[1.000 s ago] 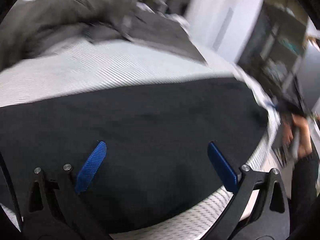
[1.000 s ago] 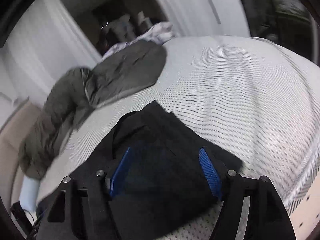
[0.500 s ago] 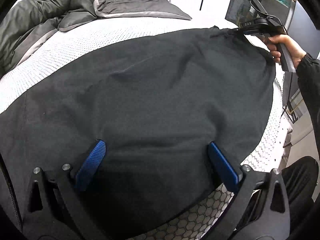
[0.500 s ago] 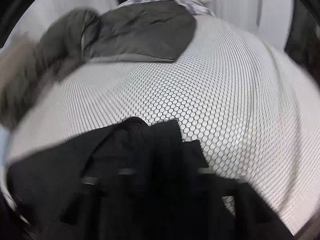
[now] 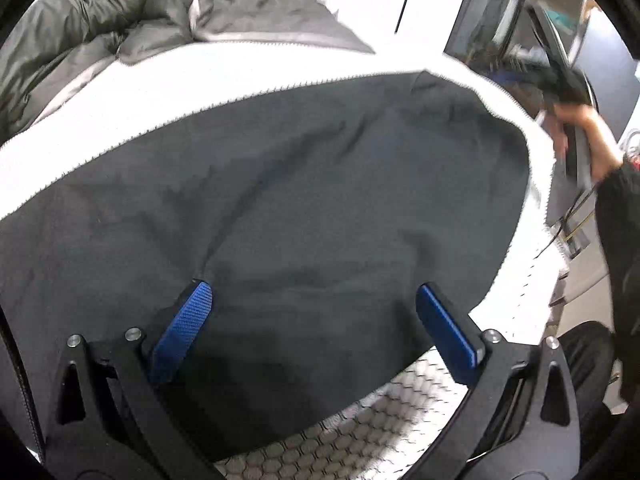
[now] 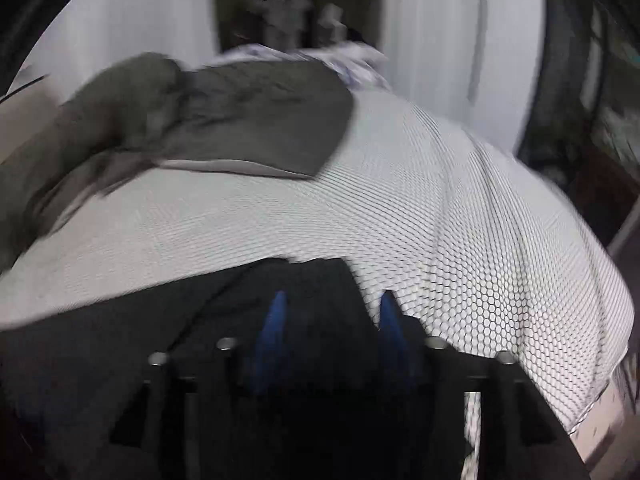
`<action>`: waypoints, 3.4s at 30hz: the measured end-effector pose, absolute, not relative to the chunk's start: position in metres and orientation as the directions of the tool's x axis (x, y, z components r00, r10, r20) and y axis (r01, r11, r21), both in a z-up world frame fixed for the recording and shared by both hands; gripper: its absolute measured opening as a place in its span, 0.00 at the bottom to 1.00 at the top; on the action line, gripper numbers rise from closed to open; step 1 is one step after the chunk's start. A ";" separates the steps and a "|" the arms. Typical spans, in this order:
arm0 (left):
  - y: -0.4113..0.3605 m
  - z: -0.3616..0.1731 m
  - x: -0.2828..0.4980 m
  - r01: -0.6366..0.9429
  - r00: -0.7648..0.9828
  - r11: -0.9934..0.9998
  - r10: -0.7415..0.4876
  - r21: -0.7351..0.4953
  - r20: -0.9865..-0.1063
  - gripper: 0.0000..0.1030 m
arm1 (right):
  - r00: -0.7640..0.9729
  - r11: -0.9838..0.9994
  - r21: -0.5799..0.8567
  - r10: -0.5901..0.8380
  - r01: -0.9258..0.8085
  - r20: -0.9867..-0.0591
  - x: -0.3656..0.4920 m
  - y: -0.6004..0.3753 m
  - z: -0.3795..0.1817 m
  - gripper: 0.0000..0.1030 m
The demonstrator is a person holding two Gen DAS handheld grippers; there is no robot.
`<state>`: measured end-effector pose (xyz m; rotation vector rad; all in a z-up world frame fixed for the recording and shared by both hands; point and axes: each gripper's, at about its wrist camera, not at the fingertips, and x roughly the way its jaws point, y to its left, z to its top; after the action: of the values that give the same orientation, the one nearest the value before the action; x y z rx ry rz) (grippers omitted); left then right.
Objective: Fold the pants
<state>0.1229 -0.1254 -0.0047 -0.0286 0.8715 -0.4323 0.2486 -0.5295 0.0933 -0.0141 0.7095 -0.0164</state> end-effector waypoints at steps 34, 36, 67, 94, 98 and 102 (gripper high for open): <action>-0.068 0.030 0.133 0.177 0.724 0.974 -0.225 -0.140 -0.652 0.98 | 0.802 0.977 -0.126 0.065 -0.172 -0.594 0.174 -0.474 0.039 0.88; -0.083 0.029 0.151 0.228 0.700 0.965 -0.256 -0.132 -0.667 0.98 | 0.744 0.948 -0.086 0.182 -0.306 -0.643 0.188 -0.436 0.024 0.88; -0.073 0.034 0.185 0.152 0.729 0.976 -0.219 -0.159 -0.648 0.94 | 0.670 0.946 -0.018 0.216 -0.324 -0.710 0.271 -0.342 0.001 0.93; -0.069 0.009 0.214 -0.016 0.636 0.994 -0.072 -0.106 -0.768 0.94 | 0.727 0.978 -0.143 0.013 -0.152 -0.687 0.311 -0.401 0.016 0.93; -0.066 -0.008 0.220 -0.048 0.579 0.990 -0.080 -0.132 -0.811 0.94 | 0.645 0.970 -0.074 0.097 -0.232 -0.758 0.342 -0.376 -0.001 0.72; -0.062 -0.013 0.217 -0.003 0.586 0.986 -0.131 -0.164 -0.800 0.94 | 0.637 0.991 -0.129 -0.084 -0.025 -0.767 0.369 -0.426 -0.020 0.30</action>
<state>0.2166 -0.0624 -0.0129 -0.1540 0.9425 -0.0747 0.3693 -0.4259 -0.0204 -0.1317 0.8809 -0.0339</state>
